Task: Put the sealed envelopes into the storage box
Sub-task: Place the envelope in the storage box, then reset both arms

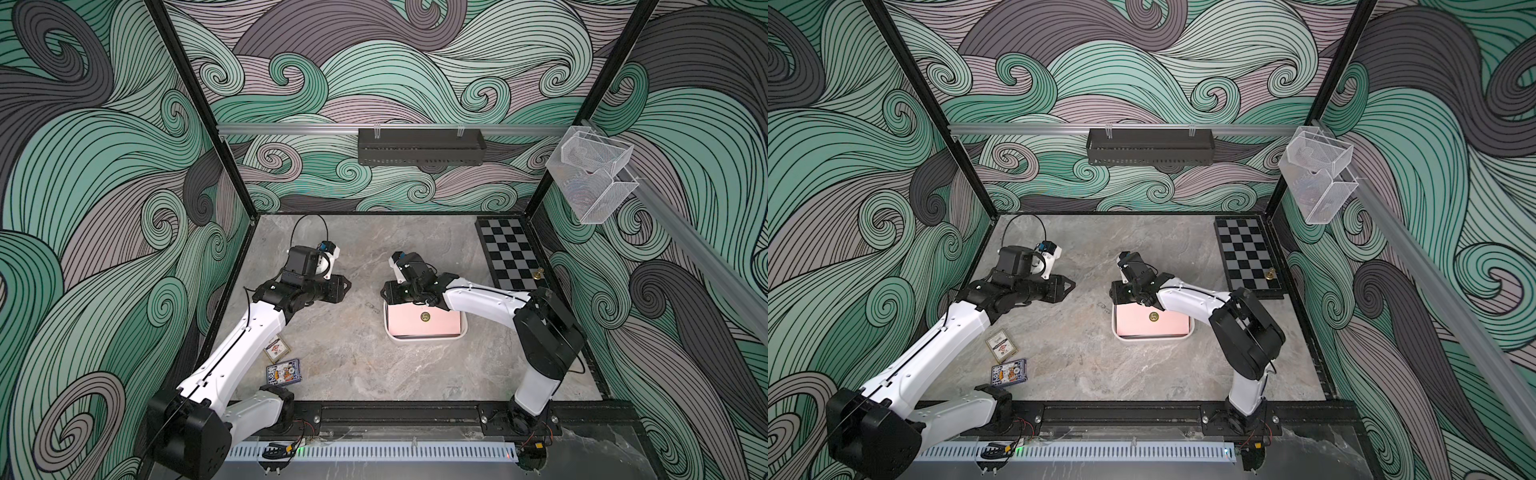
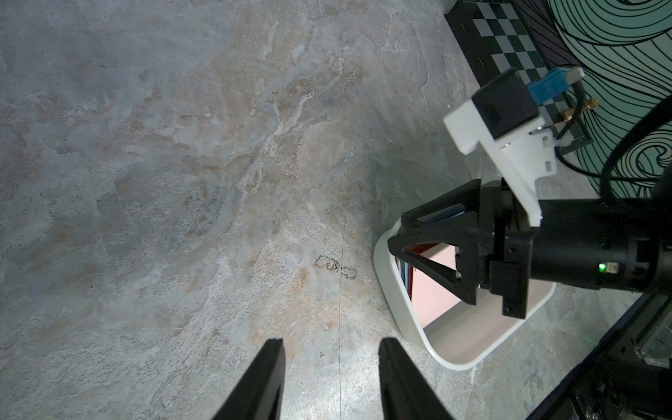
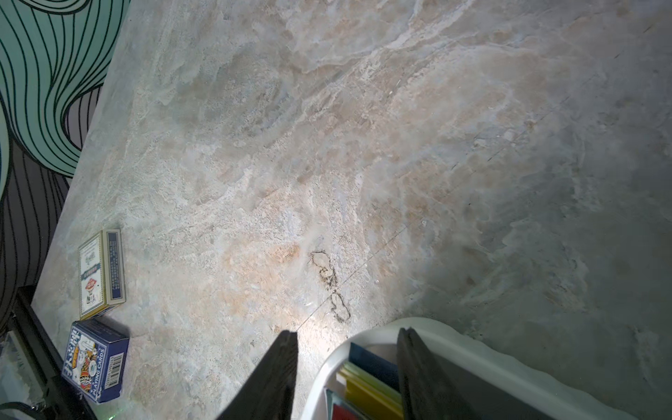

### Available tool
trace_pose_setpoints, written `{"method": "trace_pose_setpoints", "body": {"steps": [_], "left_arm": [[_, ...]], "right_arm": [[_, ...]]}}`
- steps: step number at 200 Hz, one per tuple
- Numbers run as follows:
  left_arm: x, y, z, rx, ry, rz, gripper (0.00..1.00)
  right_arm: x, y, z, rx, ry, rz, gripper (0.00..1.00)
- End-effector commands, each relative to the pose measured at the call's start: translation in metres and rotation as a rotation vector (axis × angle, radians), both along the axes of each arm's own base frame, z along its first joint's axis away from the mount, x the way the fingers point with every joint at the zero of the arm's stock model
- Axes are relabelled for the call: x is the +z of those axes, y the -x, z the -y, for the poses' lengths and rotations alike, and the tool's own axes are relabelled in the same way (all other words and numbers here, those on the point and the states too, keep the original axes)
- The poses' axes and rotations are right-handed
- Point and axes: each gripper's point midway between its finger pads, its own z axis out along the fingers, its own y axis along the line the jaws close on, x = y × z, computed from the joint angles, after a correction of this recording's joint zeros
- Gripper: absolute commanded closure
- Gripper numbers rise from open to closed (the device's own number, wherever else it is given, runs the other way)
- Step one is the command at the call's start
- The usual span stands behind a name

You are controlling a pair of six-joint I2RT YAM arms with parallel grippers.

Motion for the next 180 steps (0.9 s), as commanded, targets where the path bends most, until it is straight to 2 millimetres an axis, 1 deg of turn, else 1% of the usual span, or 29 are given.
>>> {"method": "trace_pose_setpoints", "body": {"steps": [1,24,59,70,88,101,108,111,113,121,126,139,151,157,166,171,173,180], "left_arm": [[-0.001,0.002,0.0,-0.025,-0.008,-0.01,0.54],[-0.003,0.001,0.0,-0.023,-0.013,-0.013,0.54],[-0.005,0.0,-0.003,-0.006,-0.023,-0.011,0.52],[-0.005,-0.002,-0.006,0.01,-0.028,-0.007,0.51],[-0.003,-0.005,-0.012,0.051,-0.036,0.014,0.49],[0.0,-0.009,-0.023,0.115,-0.056,0.043,0.47],[0.003,-0.012,-0.032,0.165,-0.075,0.07,0.44],[0.003,-0.013,-0.037,0.19,-0.086,0.084,0.4],[0.004,-0.014,-0.041,0.21,-0.093,0.094,0.35],[0.007,-0.017,-0.057,0.291,-0.128,0.139,0.21],[0.008,-0.018,-0.066,0.337,-0.149,0.171,0.16],[0.012,-0.021,-0.091,0.458,-0.199,0.262,0.1],[0.012,-0.023,-0.105,0.523,-0.229,0.343,0.07],[0.014,-0.023,-0.11,0.545,-0.232,0.379,0.06],[0.011,-0.022,-0.114,0.56,-0.251,0.406,0.06],[0.008,-0.022,-0.118,0.578,-0.26,0.414,0.06],[0.006,-0.022,-0.12,0.586,-0.266,0.417,0.06],[0.002,-0.022,-0.126,0.617,-0.29,0.427,0.06]], "right_arm": [[-0.004,0.008,0.005,-0.016,0.041,0.0,0.52],[0.002,0.007,0.003,-0.002,0.043,0.009,0.52],[0.027,0.003,-0.001,0.02,0.018,0.074,0.51],[0.04,0.002,-0.002,0.032,0.008,0.107,0.5],[0.061,0.0,0.005,0.035,-0.002,0.163,0.49],[0.078,0.001,0.012,0.046,0.005,0.226,0.48],[0.087,0.001,0.019,0.051,0.018,0.265,0.46],[0.089,0.001,0.023,0.05,0.026,0.28,0.46],[0.091,0.002,0.025,0.051,0.033,0.291,0.45],[0.097,0.001,0.037,0.047,0.06,0.331,0.43],[0.1,0.0,0.048,0.032,0.074,0.35,0.42],[0.105,-0.003,0.079,-0.014,0.099,0.387,0.39],[0.108,-0.007,0.112,-0.074,0.116,0.427,0.33],[0.108,-0.007,0.13,-0.11,0.126,0.449,0.29],[0.107,-0.008,0.158,-0.16,0.163,0.494,0.23],[0.104,-0.008,0.173,-0.185,0.194,0.52,0.18],[0.106,-0.008,0.18,-0.2,0.204,0.538,0.16],[0.101,-0.006,0.203,-0.263,0.253,0.576,0.1]]}}
